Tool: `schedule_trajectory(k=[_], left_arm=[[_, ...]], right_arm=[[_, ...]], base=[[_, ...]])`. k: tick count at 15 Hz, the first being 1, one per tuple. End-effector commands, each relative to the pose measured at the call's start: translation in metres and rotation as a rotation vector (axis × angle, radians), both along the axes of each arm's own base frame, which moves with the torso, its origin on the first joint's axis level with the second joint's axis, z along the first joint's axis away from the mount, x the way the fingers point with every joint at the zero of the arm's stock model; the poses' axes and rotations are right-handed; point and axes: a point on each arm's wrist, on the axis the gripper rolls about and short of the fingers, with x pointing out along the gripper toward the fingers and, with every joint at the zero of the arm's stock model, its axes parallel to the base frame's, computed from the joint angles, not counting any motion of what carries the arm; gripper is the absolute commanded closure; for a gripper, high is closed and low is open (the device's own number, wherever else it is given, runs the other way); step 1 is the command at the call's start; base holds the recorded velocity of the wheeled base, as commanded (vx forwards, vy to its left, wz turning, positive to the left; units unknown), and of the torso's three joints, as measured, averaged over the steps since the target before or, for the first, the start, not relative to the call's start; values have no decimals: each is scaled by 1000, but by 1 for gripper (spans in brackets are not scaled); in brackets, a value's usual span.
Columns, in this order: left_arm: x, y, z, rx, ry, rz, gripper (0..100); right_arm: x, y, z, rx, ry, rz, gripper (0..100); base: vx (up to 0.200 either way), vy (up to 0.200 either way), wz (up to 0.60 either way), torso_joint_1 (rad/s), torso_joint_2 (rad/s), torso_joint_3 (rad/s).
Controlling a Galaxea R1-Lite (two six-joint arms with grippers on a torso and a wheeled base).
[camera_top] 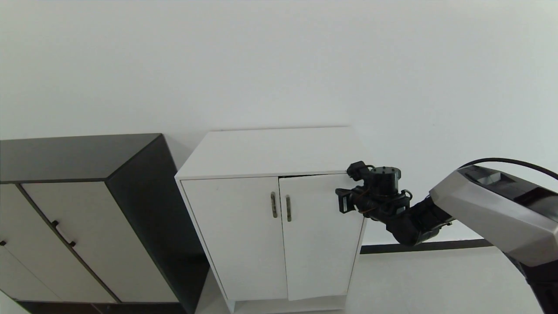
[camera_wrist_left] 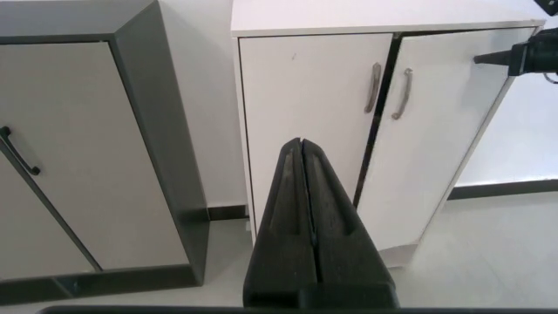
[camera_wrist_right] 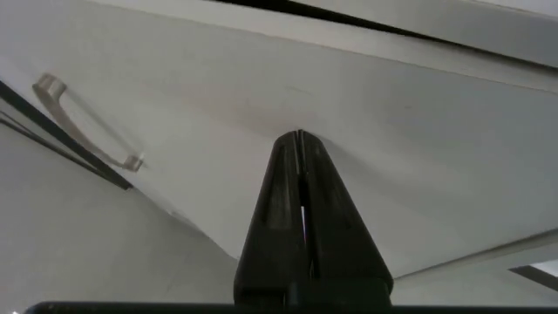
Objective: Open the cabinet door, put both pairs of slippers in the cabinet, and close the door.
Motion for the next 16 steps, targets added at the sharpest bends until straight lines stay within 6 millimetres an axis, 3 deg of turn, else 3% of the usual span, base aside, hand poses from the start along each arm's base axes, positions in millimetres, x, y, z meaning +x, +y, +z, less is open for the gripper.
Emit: schedule_trajectory(k=[1,10,14,16], left_arm=[[0,0,0,0,1,0,100],[0,0,0,0,0,0,100],[0,0,0,1,0,0,100],[0,0,0,0,0,0,100]], right_arm=[[4,1,-4,-2,4,0,100],[1,0,0,-3,7,-2,100],[-40,-18,22,-9,21,-11,100],[-88,-40,30,-23,27,-47,100]], base=[[0,0,0,0,0,0],[0,0,0,0,0,0],[0,0,0,0,0,0],[0,0,0,0,0,0]])
